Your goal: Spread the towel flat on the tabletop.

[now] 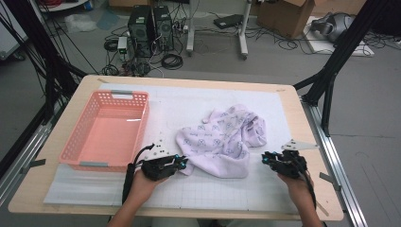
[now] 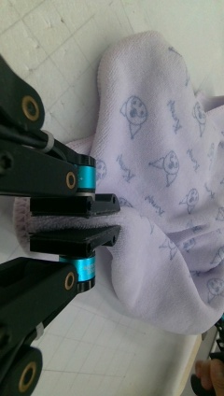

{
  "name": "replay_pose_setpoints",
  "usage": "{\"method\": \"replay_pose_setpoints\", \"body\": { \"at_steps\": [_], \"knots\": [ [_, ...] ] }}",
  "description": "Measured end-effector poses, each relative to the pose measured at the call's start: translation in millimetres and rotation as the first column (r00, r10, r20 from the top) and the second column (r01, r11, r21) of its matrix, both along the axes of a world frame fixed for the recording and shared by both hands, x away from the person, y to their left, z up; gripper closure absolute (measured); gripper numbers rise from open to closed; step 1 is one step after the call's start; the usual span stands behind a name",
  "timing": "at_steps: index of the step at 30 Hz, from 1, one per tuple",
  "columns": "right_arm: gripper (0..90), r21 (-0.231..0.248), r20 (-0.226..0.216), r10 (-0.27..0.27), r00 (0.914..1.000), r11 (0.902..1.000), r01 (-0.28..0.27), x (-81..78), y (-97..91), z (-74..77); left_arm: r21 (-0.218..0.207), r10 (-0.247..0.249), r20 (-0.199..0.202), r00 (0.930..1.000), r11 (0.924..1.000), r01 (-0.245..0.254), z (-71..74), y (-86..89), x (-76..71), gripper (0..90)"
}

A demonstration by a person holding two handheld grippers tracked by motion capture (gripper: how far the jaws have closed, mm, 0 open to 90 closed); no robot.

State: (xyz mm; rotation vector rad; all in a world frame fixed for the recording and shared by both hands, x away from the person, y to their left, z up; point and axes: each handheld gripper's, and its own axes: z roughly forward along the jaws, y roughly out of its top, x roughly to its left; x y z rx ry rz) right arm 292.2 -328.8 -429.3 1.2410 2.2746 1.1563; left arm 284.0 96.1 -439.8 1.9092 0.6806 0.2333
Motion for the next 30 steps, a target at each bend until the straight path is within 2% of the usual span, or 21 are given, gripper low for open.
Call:
{"method": "replay_pose_setpoints", "body": {
  "at_steps": [2,3,5,6,7,9,10,12,13,16,18,21,24,28,30],
  "knots": [
    [60.2,0.014,-0.015,0.050,0.9986,0.9987,-0.050,6.1,15.5,-3.5,0.001,0.003,-0.001,1.0000,1.0000,-0.003,-0.4,0.3,0.0,82.3],
    [56.6,0.036,-0.026,0.072,0.9971,0.9968,-0.071,8.8,23.0,-4.8,-0.002,0.004,-0.004,1.0000,1.0000,-0.004,-0.8,0.4,0.2,81.9],
    [52.7,0.061,-0.043,0.136,0.9898,0.9892,-0.133,12.8,38.3,-7.1,-0.002,0.005,-0.006,1.0000,1.0000,-0.005,-1.5,0.5,0.3,81.5],
    [49.4,0.051,-0.046,0.158,0.9864,0.9866,-0.155,13.5,46.8,-8.3,0.003,0.004,-0.005,1.0000,1.0000,-0.004,-1.9,0.6,0.5,81.2],
    [48.1,0.020,-0.041,0.170,0.9846,0.9854,-0.169,14.5,57.0,-10.6,0.001,0.006,-0.007,1.0000,1.0000,-0.006,-2.1,0.4,0.5,80.7],
    [48.5,-0.020,-0.048,0.176,0.9833,0.9841,-0.177,16.5,68.8,-14.1,0.001,0.005,-0.008,1.0000,1.0000,-0.005,-2.5,-0.3,0.4,80.3],
    [54.7,-0.045,-0.033,0.164,0.9859,0.9851,-0.166,16.9,73.1,-14.7,0.001,0.006,-0.008,1.0000,1.0000,-0.006,-2.4,-0.4,0.4,80.1],
    [76.3,-0.095,-0.009,0.161,0.9870,0.9824,-0.161,15.3,77.0,-12.9,0.001,0.006,-0.006,1.0000,1.0000,-0.006,-2.1,0.1,0.3,80.0],
    [79.1,-0.106,-0.002,0.162,0.9868,0.9812,-0.161,14.1,77.3,-12.3,0.001,0.007,-0.007,1.0000,1.0000,-0.007,-1.9,0.7,0.2,80.0],
    [81.8,-0.104,-0.012,0.156,0.9878,0.9823,-0.156,9.5,70.1,-7.5,-0.001,0.012,-0.006,0.9999,0.9999,-0.012,-1.5,2.6,0.2,80.1],
    [81.8,-0.108,-0.006,0.136,0.9906,0.9848,-0.136,4.4,58.9,-1.1,-0.005,0.009,-0.006,0.9999,1.0000,-0.009,-0.9,3.4,-0.2,80.6],
    [81.8,-0.109,0.001,0.077,0.9970,0.9911,-0.076,-6.8,35.4,10.4,-0.010,0.008,-0.002,1.0000,0.9999,-0.008,1.0,4.7,-1.7,81.1],
    [81.8,-0.130,0.004,0.021,0.9998,0.9913,-0.020,-21.4,10.8,19.6,-0.015,0.003,-0.005,1.0000,0.9999,-0.003,1.7,5.6,-3.1,82.1],
    [82.1,-0.153,-0.022,-0.020,0.9995,0.9880,0.017,-46.5,-15.5,27.9,-0.039,-0.067,-0.018,0.9976,0.9970,0.067,4.1,1.0,-8.2,83.7],
    [82.2,-0.168,-0.050,-0.030,0.9983,0.9856,0.022,-59.8,-22.7,31.2,-0.049,-0.126,-0.024,0.9918,0.9910,0.125,5.8,-4.3,-13.3,83.8]
  ]
}}
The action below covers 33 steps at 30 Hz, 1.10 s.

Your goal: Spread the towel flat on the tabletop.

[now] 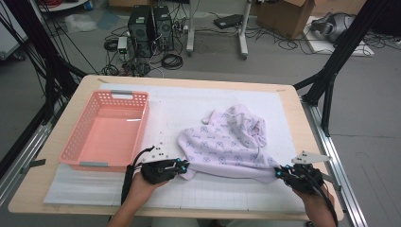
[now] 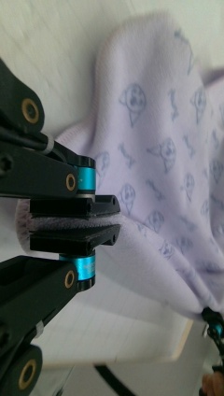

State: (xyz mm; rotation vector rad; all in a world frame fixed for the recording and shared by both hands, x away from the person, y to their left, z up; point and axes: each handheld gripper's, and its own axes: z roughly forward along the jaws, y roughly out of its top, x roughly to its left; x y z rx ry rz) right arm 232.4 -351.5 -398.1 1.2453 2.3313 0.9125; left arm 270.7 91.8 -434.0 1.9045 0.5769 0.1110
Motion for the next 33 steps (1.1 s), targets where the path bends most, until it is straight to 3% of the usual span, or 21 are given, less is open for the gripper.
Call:
{"method": "replay_pose_setpoints", "body": {
  "at_steps": [3,5,7,10,11,14,16,18,21,24,26,27,28,29,30,33],
  "knots": [
    [82.1,-0.016,-0.053,0.010,0.9986,0.9998,-0.011,-19.3,-7.5,2.5,-0.008,-0.053,-0.010,0.9985,0.9985,0.053,2.3,-5.2,-8.2,83.1],
    [80.4,-0.014,-0.071,0.020,0.9973,0.9997,-0.021,-29.7,-11.6,1.9,-0.012,-0.043,-0.019,0.9989,0.9990,0.043,3.2,-5.8,-9.5,74.4],
    [68.5,0.003,-0.055,0.028,0.9981,0.9996,-0.028,-35.1,-16.2,2.4,-0.015,0.016,-0.026,0.9995,0.9998,-0.017,4.0,-4.8,-5.5,54.6],
    [56.6,0.125,0.020,-0.001,0.9998,0.9922,-0.001,-33.4,-24.8,9.0,-0.026,0.129,-0.010,0.9916,0.9912,-0.129,7.9,0.5,5.2,40.7],
    [54.5,0.160,0.059,-0.019,0.9981,0.9871,0.009,-30.0,-27.0,12.3,-0.035,0.155,-0.008,0.9879,0.9873,-0.155,9.0,1.4,7.9,37.5],
    [54.2,0.206,0.089,-0.071,0.9934,0.9772,0.052,-14.7,-27.8,15.4,-0.010,0.245,0.010,0.9695,0.9695,-0.245,10.0,2.0,21.8,36.9],
    [54.3,0.201,0.090,-0.099,0.9910,0.9764,0.079,2.8,-24.1,12.5,0.030,0.289,0.001,0.9573,0.9568,-0.289,6.9,-1.8,35.2,36.1],
    [54.5,0.164,0.080,-0.107,0.9910,0.9821,0.093,23.0,-15.6,5.2,0.077,0.314,0.005,0.9494,0.9464,-0.314,3.8,-8.0,46.5,35.7],
    [54.5,0.138,0.042,-0.100,0.9941,0.9861,0.093,52.0,1.6,-9.9,0.108,0.328,0.000,0.9448,0.9393,-0.326,0.0,-17.0,59.3,34.0],
    [57.7,0.106,0.004,-0.077,0.9970,0.9915,0.076,73.5,20.3,-24.8,0.126,0.324,-0.027,0.9457,0.9396,-0.318,-7.1,-23.9,68.2,38.1],
    [62.6,0.059,-0.021,-0.073,0.9971,0.9956,0.074,81.4,28.6,-33.2,0.159,0.314,-0.053,0.9481,0.9399,-0.302,-14.4,-28.0,71.6,43.9],
    [67.5,0.043,-0.040,-0.069,0.9968,0.9966,0.070,83.4,30.4,-36.3,0.174,0.294,-0.069,0.9534,0.9446,-0.278,-16.8,-29.0,72.0,49.4],
    [76.4,0.038,-0.029,-0.072,0.9970,0.9966,0.073,82.6,31.2,-37.7,0.186,0.274,-0.064,0.9597,0.9482,-0.258,-17.1,-30.5,70.9,58.5],
    [85.3,0.040,-0.027,-0.057,0.9980,0.9975,0.058,80.5,29.8,-36.5,0.194,0.248,-0.050,0.9674,0.9527,-0.234,-15.7,-31.5,68.3,70.6],
    [86.1,0.052,-0.032,-0.045,0.9985,0.9976,0.046,77.9,27.7,-35.1,0.198,0.233,-0.036,0.9719,0.9548,-0.221,-14.1,-32.6,65.5,83.3],
    [86.8,0.073,-0.017,-0.008,0.9998,0.9973,0.009,62.5,21.2,-29.7,0.192,0.178,-0.036,0.9834,0.9669,-0.168,-7.0,-31.7,54.9,84.9]
  ]
}}
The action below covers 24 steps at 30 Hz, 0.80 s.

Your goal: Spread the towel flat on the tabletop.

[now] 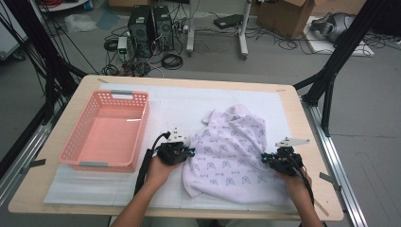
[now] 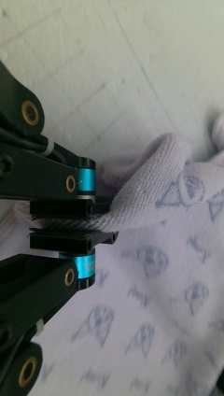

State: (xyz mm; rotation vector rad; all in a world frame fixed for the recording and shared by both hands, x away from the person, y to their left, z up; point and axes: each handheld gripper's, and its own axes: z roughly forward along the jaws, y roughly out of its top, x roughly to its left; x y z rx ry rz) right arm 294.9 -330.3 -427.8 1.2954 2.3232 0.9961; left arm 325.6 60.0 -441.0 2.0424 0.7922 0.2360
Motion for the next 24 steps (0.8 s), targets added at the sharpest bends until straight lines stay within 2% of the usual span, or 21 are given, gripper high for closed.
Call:
{"method": "replay_pose_setpoints", "body": {
  "at_steps": [2,5,8,11,12,13,15,17,18,20,24],
  "knots": [
    [87.1,0.008,0.004,0.032,0.9995,0.9995,-0.032,-16.6,-5.8,4.8,-0.037,-0.028,0.004,0.9996,0.9989,0.028,3.1,3.4,-10.5,84.9],
    [87.2,-0.001,0.008,0.067,0.9977,0.9977,-0.067,-39.1,-12.7,10.1,-0.055,-0.062,-0.007,0.9981,0.9966,0.062,2.1,8.9,-26.0,84.6],
    [87.2,-0.003,-0.017,0.084,0.9963,0.9965,-0.084,-60.4,-21.6,13.2,-0.063,-0.090,-0.020,0.9957,0.9941,0.089,-0.5,15.3,-37.3,84.2],
    [86.8,0.019,-0.056,0.110,0.9924,0.9939,-0.109,-74.4,-26.6,13.5,-0.065,-0.108,-0.036,0.9935,0.9922,0.106,1.4,17.6,-41.3,81.8],
    [85.3,0.015,-0.049,0.111,0.9927,0.9938,-0.110,-77.5,-26.8,14.9,-0.082,-0.110,-0.037,0.9933,0.9910,0.106,3.7,17.8,-41.5,79.0],
    [80.5,0.029,-0.036,0.106,0.9937,0.9940,-0.105,-78.7,-27.5,17.4,-0.099,-0.099,-0.028,0.9947,0.9905,0.096,7.0,18.1,-40.2,72.5],
    [68.0,0.074,0.013,0.068,0.9976,0.9949,-0.069,-76.9,-29.2,25.0,-0.142,-0.066,-0.025,0.9975,0.9880,0.061,16.1,17.8,-33.6,52.8],
    [64.2,0.111,0.085,0.024,0.9961,0.9933,-0.033,-70.2,-31.0,33.8,-0.158,-0.041,-0.010,0.9991,0.9867,0.039,25.8,15.6,-24.2,43.9],
    [63.2,0.132,0.114,-0.004,0.9935,0.9912,-0.011,-65.8,-31.8,37.8,-0.156,-0.029,0.006,0.9996,0.9873,0.029,30.0,14.2,-18.6,42.0],
    [62.1,0.155,0.161,-0.050,0.9857,0.9875,0.025,-55.1,-33.6,43.1,-0.155,-0.009,0.011,0.9999,0.9879,0.010,35.9,10.0,-5.4,41.5],
    [60.3,0.150,0.171,-0.077,0.9822,0.9873,0.051,-30.3,-30.5,41.2,-0.136,0.020,0.028,0.9994,0.9906,-0.016,36.7,-1.2,21.4,43.4]
  ]
}}
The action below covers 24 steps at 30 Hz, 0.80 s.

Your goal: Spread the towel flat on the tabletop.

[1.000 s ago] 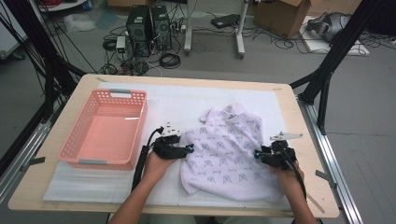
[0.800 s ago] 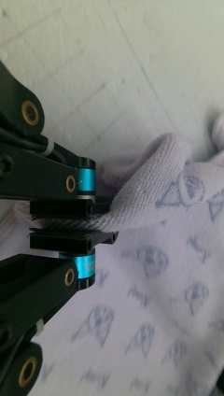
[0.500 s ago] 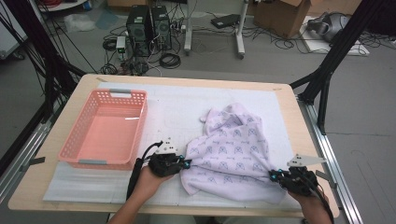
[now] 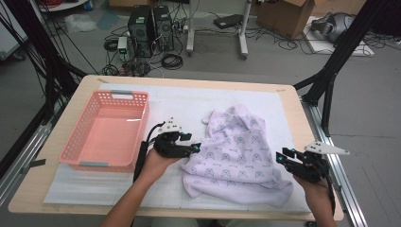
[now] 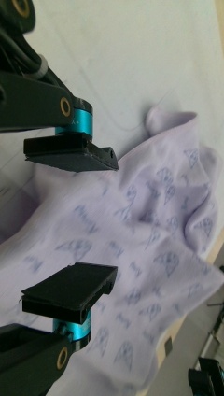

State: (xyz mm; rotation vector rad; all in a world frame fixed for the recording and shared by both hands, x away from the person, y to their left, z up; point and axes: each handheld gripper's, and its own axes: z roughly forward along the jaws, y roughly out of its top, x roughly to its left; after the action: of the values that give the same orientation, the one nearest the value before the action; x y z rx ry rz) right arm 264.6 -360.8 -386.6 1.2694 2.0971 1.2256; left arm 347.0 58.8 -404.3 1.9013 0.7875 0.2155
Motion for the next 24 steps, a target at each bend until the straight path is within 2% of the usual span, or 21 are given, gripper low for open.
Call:
{"method": "replay_pose_setpoints", "body": {
  "at_steps": [3,8,9,12,15,21,23,24],
  "knots": [
    [58.1,-0.002,-0.006,-0.002,1.0000,1.0000,0.001,12.3,4.2,-5.2,0.038,0.020,-0.006,0.9998,0.9991,-0.020,-7.3,-10.2,20.3,45.2],
    [56.9,-0.006,-0.013,0.004,0.9999,1.0000,-0.004,27.7,9.4,-13.6,0.033,0.044,-0.028,0.9986,0.9985,-0.043,-16.7,-28.3,49.7,50.2],
    [56.8,-0.006,-0.014,0.007,0.9999,1.0000,-0.007,29.6,9.4,-14.5,0.048,0.045,-0.037,0.9983,0.9979,-0.044,-17.7,-32.0,56.1,50.9],
    [56.9,0.005,-0.008,0.001,1.0000,1.0000,-0.001,31.8,8.2,-16.4,0.045,0.058,-0.079,0.9952,0.9975,-0.055,-18.5,-45.6,77.0,50.7],
    [57.1,0.010,-0.006,-0.012,0.9999,0.9999,0.012,32.4,4.3,-17.6,0.092,0.050,-0.097,0.9940,0.9949,-0.041,-19.5,-62.3,91.0,48.8],
    [57.1,0.025,-0.006,-0.030,0.9995,0.9992,0.030,31.9,-3.1,-19.9,0.173,0.061,-0.112,0.9918,0.9840,-0.041,-31.7,-89.3,100.8,45.6],
    [57.1,0.030,-0.010,-0.038,0.9992,0.9988,0.039,32.1,-4.9,-20.5,0.186,0.063,-0.107,0.9923,0.9816,-0.042,-35.5,-95.1,99.5,46.4],
    [57.1,0.034,-0.011,-0.042,0.9990,0.9985,0.042,32.0,-5.2,-20.7,0.190,0.060,-0.106,0.9926,0.9811,-0.039,-37.1,-97.0,98.8,49.9]
  ]
}}
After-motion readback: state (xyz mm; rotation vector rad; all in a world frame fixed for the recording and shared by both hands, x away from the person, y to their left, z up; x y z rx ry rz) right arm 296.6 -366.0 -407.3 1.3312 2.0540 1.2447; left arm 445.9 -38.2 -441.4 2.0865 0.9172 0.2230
